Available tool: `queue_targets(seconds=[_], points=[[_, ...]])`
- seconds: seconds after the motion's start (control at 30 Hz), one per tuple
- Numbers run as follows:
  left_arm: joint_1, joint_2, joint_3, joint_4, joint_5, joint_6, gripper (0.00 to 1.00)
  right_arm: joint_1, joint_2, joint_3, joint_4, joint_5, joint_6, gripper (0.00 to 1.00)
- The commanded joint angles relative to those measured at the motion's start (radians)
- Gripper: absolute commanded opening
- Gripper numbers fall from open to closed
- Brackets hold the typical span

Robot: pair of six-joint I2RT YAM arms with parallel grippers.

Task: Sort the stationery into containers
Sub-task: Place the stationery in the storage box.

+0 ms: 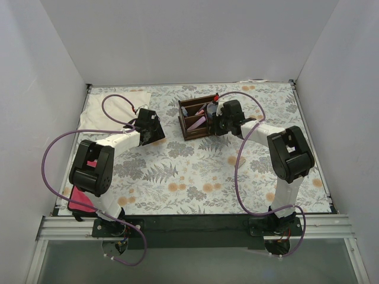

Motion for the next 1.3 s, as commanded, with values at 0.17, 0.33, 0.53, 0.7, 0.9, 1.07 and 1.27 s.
queue_targets(seconds=[0.17, 0.33, 0.53, 0.7, 0.9, 1.07, 1.27], points=[[0.008, -0.037, -0.002, 0.019, 0.011, 0.004, 0.57, 0.033, -0.022, 0.017, 0.051, 0.042, 0.020, 0.41], [0.008, -0.043, -0.004, 0.019, 0.013, 0.004, 0.57, 0.031, -0.045, 0.015, 0.042, 0.073, -0.004, 0.44], [0.006, -0.040, 0.010, 0.017, 0.017, 0.004, 0.57, 0.025, -0.108, -0.035, -0.004, 0.113, -0.029, 0.47], [0.008, -0.043, 0.016, 0.013, 0.019, 0.004, 0.58, 0.005, -0.180, -0.123, -0.019, 0.080, -0.040, 0.27], [0.006, -0.045, 0.013, 0.014, 0.016, 0.006, 0.57, 0.007, -0.162, -0.146, 0.005, 0.032, -0.055, 0.01], [0.008, -0.043, 0.004, 0.014, 0.011, 0.007, 0.57, 0.007, -0.084, -0.071, 0.037, 0.006, -0.052, 0.01], [0.006, -0.046, -0.001, 0.014, 0.002, 0.012, 0.57, 0.014, -0.016, 0.001, 0.042, 0.006, -0.038, 0.01]])
